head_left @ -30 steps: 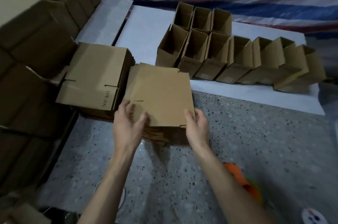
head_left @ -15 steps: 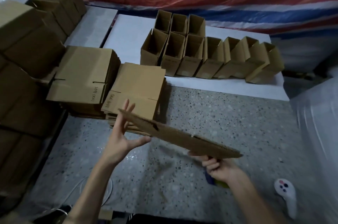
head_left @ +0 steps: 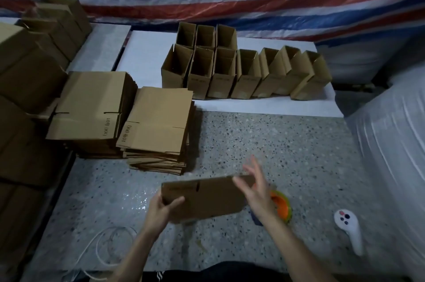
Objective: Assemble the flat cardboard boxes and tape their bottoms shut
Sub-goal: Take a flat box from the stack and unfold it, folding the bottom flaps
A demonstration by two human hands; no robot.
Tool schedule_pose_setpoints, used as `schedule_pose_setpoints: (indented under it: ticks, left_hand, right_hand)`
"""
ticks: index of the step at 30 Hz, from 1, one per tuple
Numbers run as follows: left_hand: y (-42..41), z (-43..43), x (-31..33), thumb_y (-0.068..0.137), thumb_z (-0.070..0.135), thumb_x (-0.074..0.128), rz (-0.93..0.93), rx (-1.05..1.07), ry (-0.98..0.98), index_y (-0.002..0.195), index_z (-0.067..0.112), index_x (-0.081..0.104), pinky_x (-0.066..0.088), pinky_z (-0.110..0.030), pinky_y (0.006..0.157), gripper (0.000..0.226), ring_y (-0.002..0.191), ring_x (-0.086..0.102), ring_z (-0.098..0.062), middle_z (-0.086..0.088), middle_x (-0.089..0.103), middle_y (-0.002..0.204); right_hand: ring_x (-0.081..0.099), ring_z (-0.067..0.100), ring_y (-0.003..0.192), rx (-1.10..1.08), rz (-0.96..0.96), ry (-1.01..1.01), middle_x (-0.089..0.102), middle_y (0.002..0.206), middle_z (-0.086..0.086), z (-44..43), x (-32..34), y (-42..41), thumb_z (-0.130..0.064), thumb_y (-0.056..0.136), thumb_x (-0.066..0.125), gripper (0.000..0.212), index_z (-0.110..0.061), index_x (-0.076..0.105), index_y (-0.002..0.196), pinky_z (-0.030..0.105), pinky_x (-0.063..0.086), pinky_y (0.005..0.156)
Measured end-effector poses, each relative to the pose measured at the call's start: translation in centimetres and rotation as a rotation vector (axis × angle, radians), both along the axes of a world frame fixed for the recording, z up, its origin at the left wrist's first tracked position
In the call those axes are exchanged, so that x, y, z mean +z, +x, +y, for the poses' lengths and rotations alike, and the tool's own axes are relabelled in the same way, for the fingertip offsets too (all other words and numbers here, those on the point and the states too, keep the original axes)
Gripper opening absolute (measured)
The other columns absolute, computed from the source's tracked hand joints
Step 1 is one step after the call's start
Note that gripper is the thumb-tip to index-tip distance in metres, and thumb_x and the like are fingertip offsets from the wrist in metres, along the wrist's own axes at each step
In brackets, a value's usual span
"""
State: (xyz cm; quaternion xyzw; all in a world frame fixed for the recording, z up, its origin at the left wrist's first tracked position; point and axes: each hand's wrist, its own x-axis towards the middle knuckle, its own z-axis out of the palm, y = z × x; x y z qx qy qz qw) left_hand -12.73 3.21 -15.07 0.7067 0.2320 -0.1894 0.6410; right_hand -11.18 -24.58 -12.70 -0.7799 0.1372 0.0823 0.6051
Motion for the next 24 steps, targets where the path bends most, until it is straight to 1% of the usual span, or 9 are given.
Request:
schedule_pose_setpoints:
  ticks: [2, 3, 4, 6, 8, 11, 16, 20, 24]
  left_hand:
    - [-0.6, -0.6, -2.0, 0.078, 0.021, 0.082, 0.007, 0.029, 0.088, 0.117, 0.014, 0.06, 0.053, -0.035, 0.079, 0.046, 0.109, 0.063, -0.026, -0.003, 0.067, 0.112]
    - [-0.5, -0.8, -2.6, 0.079, 0.017, 0.083, -0.009, 0.055, 0.17, 0.12, 0.011, 0.057, 0.054, -0.04, 0.085, 0.049, 0.112, 0.061, -0.03, -0.004, 0.063, 0.115]
    - [-0.4, -1.1, -2.8, 0.078, 0.013, 0.084, -0.026, 0.087, 0.253, 0.125, 0.008, 0.052, 0.053, -0.045, 0.093, 0.056, 0.117, 0.058, -0.033, -0.006, 0.059, 0.118]
    - [0.1, -2.0, -2.3, 0.075, 0.009, 0.086, -0.076, 0.119, 0.363, 0.141, 0.006, 0.039, 0.044, -0.046, 0.109, 0.081, 0.129, 0.049, -0.032, -0.009, 0.051, 0.13]
    - [0.5, -2.6, -1.6, 0.072, 0.016, 0.089, -0.122, 0.103, 0.421, 0.154, 0.012, 0.026, 0.034, -0.045, 0.117, 0.104, 0.136, 0.041, -0.03, -0.012, 0.04, 0.145]
    - [1.2, -3.6, -0.5, 0.074, 0.026, 0.089, -0.161, 0.126, 0.489, 0.158, 0.021, 0.016, 0.036, -0.048, 0.114, 0.112, 0.135, 0.041, -0.036, -0.016, 0.027, 0.151]
    - [2.0, -4.6, 0.5, 0.074, 0.031, 0.088, -0.25, 0.142, 0.6, 0.153, 0.01, 0.023, 0.034, -0.041, 0.114, 0.105, 0.139, 0.039, -0.034, -0.017, 0.034, 0.15]
    - [2.5, -4.1, 0.2, 0.074, 0.042, 0.086, -0.223, 0.088, 0.669, 0.152, 0.008, 0.025, 0.04, -0.046, 0.112, 0.104, 0.138, 0.041, -0.033, -0.016, 0.036, 0.15]
    - [3.2, -4.3, 0.3, 0.069, 0.043, 0.087, -0.202, 0.08, 0.687, 0.149, 0.003, 0.022, 0.047, -0.05, 0.106, 0.111, 0.13, 0.047, -0.039, -0.021, 0.038, 0.144]
  right_hand:
    - [0.05, -0.002, 0.12, 0.052, 0.001, -0.241, 0.054, 0.121, -0.022, 0.7, -1.7, -0.3, -0.045, 0.088, 0.073, 0.042, -0.033, 0.061, 0.127, 0.031, 0.043, 0.103]
    - [0.049, -0.005, 0.114, 0.052, -0.016, -0.33, 0.051, 0.115, -0.025, 1.1, -2.1, -0.3, -0.032, 0.091, 0.072, 0.027, -0.03, 0.066, 0.117, 0.032, 0.043, 0.104]
    - [0.048, -0.005, 0.109, 0.051, -0.016, -0.381, 0.048, 0.111, -0.028, 1.5, -2.2, -0.2, -0.021, 0.092, 0.071, 0.021, -0.028, 0.068, 0.112, 0.034, 0.044, 0.105]
    - [0.049, 0.003, 0.107, 0.026, 0.024, -0.399, 0.047, 0.107, -0.026, 2.3, -1.9, 0.3, -0.009, 0.091, 0.069, 0.025, -0.029, 0.07, 0.106, 0.034, 0.045, 0.104]
    - [0.051, 0.01, 0.109, 0.0, 0.049, -0.4, 0.049, 0.108, -0.018, 2.8, -1.9, 0.6, -0.006, 0.09, 0.068, 0.026, -0.028, 0.071, 0.103, 0.034, 0.045, 0.104]
    - [0.052, 0.011, 0.108, -0.008, 0.037, -0.421, 0.049, 0.109, -0.014, 2.9, -1.9, 0.7, -0.009, 0.091, 0.069, 0.023, -0.026, 0.073, 0.106, 0.028, 0.043, 0.101]
    - [0.049, 0.009, 0.102, 0.023, -0.01, -0.464, 0.045, 0.105, -0.012, 2.7, -2.2, 0.6, -0.009, 0.091, 0.07, 0.026, -0.027, 0.075, 0.109, 0.017, 0.038, 0.092]
    - [0.048, 0.01, 0.104, 0.009, -0.002, -0.43, 0.043, 0.106, -0.011, 2.8, -2.0, 0.6, -0.007, 0.091, 0.069, 0.029, -0.028, 0.076, 0.11, 0.019, 0.04, 0.096]
    - [0.047, 0.008, 0.107, 0.0, -0.044, -0.407, 0.044, 0.109, -0.012, 2.9, -1.5, 0.3, -0.008, 0.09, 0.072, 0.032, -0.032, 0.073, 0.111, 0.022, 0.042, 0.101]
